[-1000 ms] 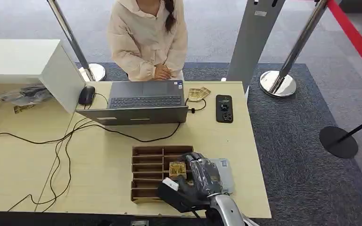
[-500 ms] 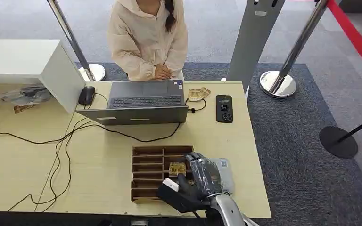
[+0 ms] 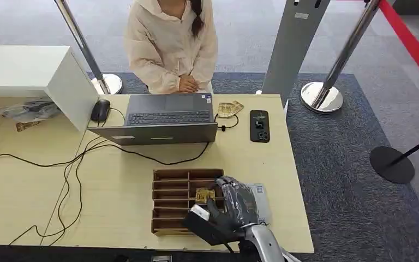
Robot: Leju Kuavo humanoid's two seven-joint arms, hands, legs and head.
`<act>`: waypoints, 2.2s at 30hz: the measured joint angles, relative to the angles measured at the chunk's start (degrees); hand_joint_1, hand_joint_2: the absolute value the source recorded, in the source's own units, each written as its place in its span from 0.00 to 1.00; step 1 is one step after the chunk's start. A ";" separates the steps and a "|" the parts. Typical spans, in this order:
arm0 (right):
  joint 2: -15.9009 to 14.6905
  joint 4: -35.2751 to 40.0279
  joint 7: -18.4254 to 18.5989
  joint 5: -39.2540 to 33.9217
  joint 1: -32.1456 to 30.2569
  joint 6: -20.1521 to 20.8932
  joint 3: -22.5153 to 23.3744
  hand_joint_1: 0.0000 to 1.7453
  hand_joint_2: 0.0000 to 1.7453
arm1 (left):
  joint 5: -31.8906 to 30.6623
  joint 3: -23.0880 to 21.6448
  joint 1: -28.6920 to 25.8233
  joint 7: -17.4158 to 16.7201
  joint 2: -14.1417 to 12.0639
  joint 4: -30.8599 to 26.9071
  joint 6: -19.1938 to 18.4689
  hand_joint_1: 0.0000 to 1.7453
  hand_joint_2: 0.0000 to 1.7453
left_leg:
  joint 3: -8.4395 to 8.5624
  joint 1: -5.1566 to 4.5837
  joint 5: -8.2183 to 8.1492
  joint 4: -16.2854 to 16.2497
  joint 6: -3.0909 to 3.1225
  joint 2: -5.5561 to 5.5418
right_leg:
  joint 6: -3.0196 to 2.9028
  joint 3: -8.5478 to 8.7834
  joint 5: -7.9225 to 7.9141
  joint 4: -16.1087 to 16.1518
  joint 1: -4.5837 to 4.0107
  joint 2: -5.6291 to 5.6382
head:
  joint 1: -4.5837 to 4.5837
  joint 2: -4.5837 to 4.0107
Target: Pass the card to the sensor for recognition and then transmit it.
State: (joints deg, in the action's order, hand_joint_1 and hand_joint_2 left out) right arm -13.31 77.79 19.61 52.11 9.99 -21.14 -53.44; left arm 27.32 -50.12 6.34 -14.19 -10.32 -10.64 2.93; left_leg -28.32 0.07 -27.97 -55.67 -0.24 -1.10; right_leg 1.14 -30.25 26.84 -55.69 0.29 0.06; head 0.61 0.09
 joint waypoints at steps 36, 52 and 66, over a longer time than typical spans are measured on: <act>0.74 -1.42 -2.88 0.81 -0.45 -6.60 1.29 0.29 1.00 | -0.46 -0.02 0.01 0.31 -0.81 0.00 0.02 0.00 0.00 | 0.01 0.00 0.00 0.00 0.00 0.00 | 0.00 0.00 0.00 0.00 0.00 0.00 | 0.00 0.00; -4.90 7.59 -8.39 -6.69 -0.85 -3.21 7.63 0.21 1.00 | -0.94 -0.07 0.00 1.18 -2.08 0.00 0.02 0.00 0.00 | 0.02 -0.01 0.00 -0.01 0.00 0.00 | 0.00 0.00 0.00 0.00 0.01 0.00 | -0.02 0.00; -5.86 11.15 -9.92 -7.30 -2.83 -2.87 8.79 0.44 1.00 | -0.94 -0.09 0.02 1.22 -2.16 0.00 0.00 0.00 0.00 | 0.01 0.00 0.00 0.00 0.00 0.00 | 0.00 0.00 0.00 0.00 0.00 0.00 | 0.00 0.00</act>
State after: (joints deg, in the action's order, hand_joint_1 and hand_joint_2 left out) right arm -19.17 88.94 9.68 44.81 7.16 -24.00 -44.65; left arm 26.38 -50.21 6.36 -12.96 -12.48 -10.64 2.93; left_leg -28.31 0.07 -27.97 -55.67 -0.24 -1.09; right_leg 1.14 -30.25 26.84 -55.69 0.29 0.06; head 0.61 0.09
